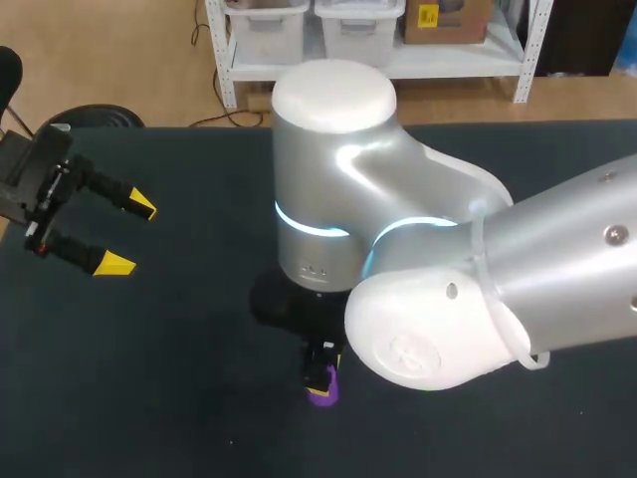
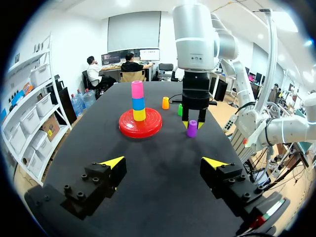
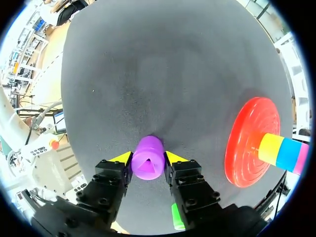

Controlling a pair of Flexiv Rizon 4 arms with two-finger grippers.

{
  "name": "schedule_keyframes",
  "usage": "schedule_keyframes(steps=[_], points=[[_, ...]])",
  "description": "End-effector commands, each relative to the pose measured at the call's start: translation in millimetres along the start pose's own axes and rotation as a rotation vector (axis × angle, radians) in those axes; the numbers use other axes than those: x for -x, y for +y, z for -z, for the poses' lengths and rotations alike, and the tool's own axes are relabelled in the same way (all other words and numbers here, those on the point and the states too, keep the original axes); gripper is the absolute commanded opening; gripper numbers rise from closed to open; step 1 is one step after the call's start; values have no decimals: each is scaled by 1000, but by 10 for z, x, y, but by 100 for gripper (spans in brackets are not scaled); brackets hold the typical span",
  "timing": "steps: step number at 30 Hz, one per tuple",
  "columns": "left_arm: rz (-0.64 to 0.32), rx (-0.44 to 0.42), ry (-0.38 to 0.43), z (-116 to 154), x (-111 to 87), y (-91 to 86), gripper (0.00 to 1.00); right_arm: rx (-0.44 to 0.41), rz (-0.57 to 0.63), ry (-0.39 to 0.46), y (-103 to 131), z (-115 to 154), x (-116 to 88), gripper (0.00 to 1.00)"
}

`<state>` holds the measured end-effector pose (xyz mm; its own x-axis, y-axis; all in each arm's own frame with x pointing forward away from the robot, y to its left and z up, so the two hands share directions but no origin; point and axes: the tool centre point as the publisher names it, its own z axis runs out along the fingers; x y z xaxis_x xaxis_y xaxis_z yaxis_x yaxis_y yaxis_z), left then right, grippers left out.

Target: Pick up and stack the cylinders on the red base in this order: pink,purple,orange,green

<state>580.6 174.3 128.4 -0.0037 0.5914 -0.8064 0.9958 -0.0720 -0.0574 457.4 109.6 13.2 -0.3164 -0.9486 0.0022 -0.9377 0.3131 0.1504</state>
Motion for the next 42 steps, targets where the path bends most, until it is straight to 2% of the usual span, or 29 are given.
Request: schedule_keyframes(steps=[1,7,9,15,19,23,30,34,42], points=[[-3,1,-1,-6,-11,4,100,-9,-2,-19,-18,30,-3,0],[-3,1,-1,-6,-11,4,100,-57,20,-72,-112,370,14,0],[-3,1,-1,-6,-11,4,100,-96,16,-61,-174,576,13,0],[-3,1,-1,-6,-11,4,100,-202,28,-102,-380,1343,-2,0],[-3,1,-1,-6,-11,4,100,-223,1,-120,-572,1802,-29,0],[-3,1,-1,-6,-11,4,100,-225,-39,-143,-809,2114,-88,0],[-3,1,-1,-6,-11,4,100,-211,-102,-97,-1156,2255,-111,0],[-3,1,-1,-6,-11,4,100,-170,-122,-92,-1317,2226,-123,0],[-3,1,-1,-6,-11,4,100,-147,-138,-67,-1516,2137,-118,0]])
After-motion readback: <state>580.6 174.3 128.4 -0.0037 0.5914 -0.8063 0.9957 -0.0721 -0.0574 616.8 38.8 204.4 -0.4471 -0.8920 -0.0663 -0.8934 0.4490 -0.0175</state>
